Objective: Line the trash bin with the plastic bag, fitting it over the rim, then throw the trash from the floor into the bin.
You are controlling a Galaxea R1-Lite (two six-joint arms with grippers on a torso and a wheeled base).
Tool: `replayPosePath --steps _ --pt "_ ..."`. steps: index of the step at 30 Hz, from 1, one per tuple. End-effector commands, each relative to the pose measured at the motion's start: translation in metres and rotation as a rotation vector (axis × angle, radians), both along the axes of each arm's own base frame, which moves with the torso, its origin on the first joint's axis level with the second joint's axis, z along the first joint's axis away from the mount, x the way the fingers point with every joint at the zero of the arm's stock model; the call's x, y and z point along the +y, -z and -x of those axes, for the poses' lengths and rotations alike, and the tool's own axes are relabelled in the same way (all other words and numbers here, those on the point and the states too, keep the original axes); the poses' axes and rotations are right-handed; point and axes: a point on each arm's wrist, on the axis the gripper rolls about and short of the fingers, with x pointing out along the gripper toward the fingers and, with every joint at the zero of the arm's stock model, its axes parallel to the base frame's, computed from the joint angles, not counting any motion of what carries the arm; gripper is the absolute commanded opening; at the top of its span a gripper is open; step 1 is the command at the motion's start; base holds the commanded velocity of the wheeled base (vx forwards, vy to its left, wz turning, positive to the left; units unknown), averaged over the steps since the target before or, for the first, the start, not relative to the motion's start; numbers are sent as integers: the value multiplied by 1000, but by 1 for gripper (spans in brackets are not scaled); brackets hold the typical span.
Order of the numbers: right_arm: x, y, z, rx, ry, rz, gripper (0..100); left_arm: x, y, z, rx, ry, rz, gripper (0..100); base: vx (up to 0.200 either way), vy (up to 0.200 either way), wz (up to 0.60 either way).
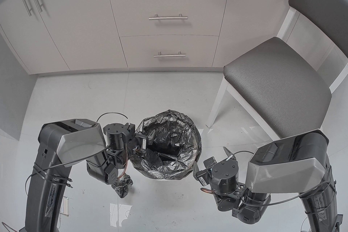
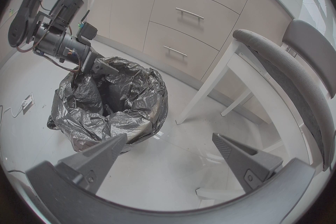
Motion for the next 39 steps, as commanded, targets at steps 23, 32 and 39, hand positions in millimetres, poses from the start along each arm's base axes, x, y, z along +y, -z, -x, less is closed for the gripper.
replayPosePath --steps 23,32,39 --pt "5 6 -3 -12 2 -28 100 -6 -22 3 13 -258 8 100 0 0 0" --pt "19 3 10 3 -117 -67 100 -17 -23 21 46 -220 6 100 0 0 0" --pt "40 6 -6 -52 -160 -93 100 -15 -20 19 51 -228 10 100 0 0 0"
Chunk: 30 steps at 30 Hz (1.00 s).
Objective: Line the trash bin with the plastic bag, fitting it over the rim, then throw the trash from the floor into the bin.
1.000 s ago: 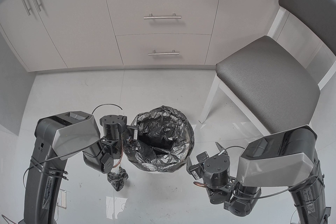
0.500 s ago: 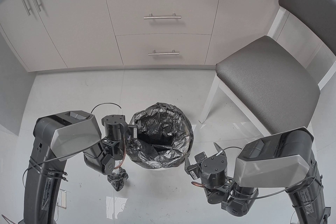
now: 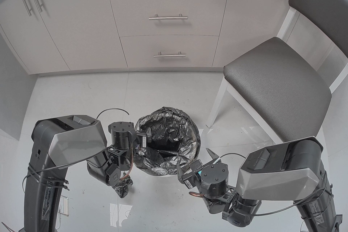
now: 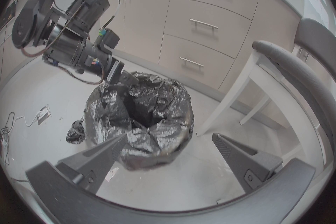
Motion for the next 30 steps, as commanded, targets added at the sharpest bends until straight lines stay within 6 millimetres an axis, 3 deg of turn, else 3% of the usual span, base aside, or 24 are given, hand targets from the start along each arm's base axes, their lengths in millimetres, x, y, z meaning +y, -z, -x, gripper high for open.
replayPosePath --steps 1,9,15,20,25,30 --pt "14 5 -13 -49 -9 -16 100 1 0 -1 -1 -4 9 100 0 0 0" --pt "12 29 -33 -55 22 44 100 0 1 0 3 -5 17 100 0 0 0" --pt "12 21 -32 -65 22 30 100 1 3 -1 6 -9 26 100 0 0 0" --pt "15 6 -20 -71 -7 22 100 0 3 -1 3 -8 27 100 0 0 0" --pt "8 -1 19 7 -336 91 100 0 1 -1 -4 -6 31 100 0 0 0" --pt "3 5 15 -12 -393 187 100 -1 1 -1 -15 -6 34 100 0 0 0"
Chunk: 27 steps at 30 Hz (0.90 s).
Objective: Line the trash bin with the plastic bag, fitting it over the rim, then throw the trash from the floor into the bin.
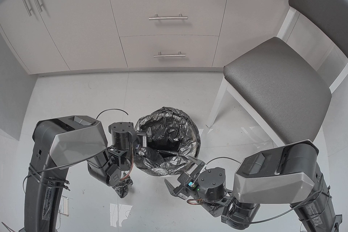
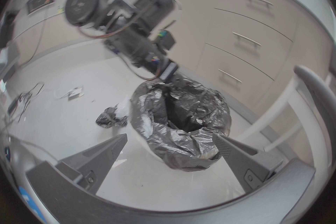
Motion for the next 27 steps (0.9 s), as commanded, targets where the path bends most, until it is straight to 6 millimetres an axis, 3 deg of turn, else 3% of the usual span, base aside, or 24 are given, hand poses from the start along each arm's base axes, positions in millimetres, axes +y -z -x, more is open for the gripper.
replayPosePath --steps 1,8,16,27 --pt "-8 0 3 -28 -92 81 100 -2 0 1 -13 4 5 100 0 0 0" --pt "-5 9 -1 -26 -94 90 100 -2 3 1 -7 7 3 100 0 0 0" --pt "10 17 -18 -68 -83 47 100 -2 5 1 -11 7 6 100 0 0 0" --pt "10 24 -13 -51 -93 62 100 -2 8 1 -15 5 8 100 0 0 0"
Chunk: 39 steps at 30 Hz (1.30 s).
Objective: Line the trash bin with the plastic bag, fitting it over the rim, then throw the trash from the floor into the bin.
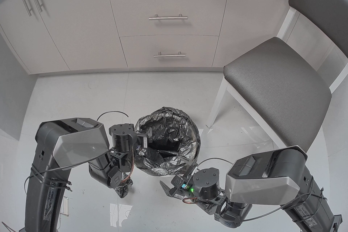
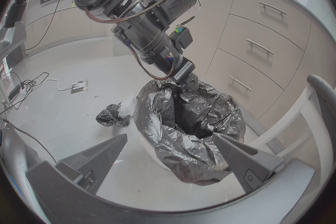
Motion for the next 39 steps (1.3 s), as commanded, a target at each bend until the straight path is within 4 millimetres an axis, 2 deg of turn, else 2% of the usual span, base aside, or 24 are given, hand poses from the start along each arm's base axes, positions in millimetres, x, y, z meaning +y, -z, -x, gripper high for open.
replayPosePath --steps 1,9,18,21,33,39 --pt "-2 8 3 11 0 12 100 0 4 0 8 0 -3 100 0 0 0" --pt "-5 25 5 40 1 41 100 0 8 0 14 -1 -6 100 0 0 0" --pt "-5 26 15 61 -19 57 100 0 7 0 12 0 -5 100 0 0 0" --pt "-7 27 30 90 -49 87 100 0 8 0 14 0 -5 100 0 0 0" --pt "-15 27 58 173 -81 112 100 1 10 0 7 -1 -2 100 0 0 0" --pt "-10 23 57 169 -71 76 100 1 12 -1 8 -3 -3 100 0 0 0"
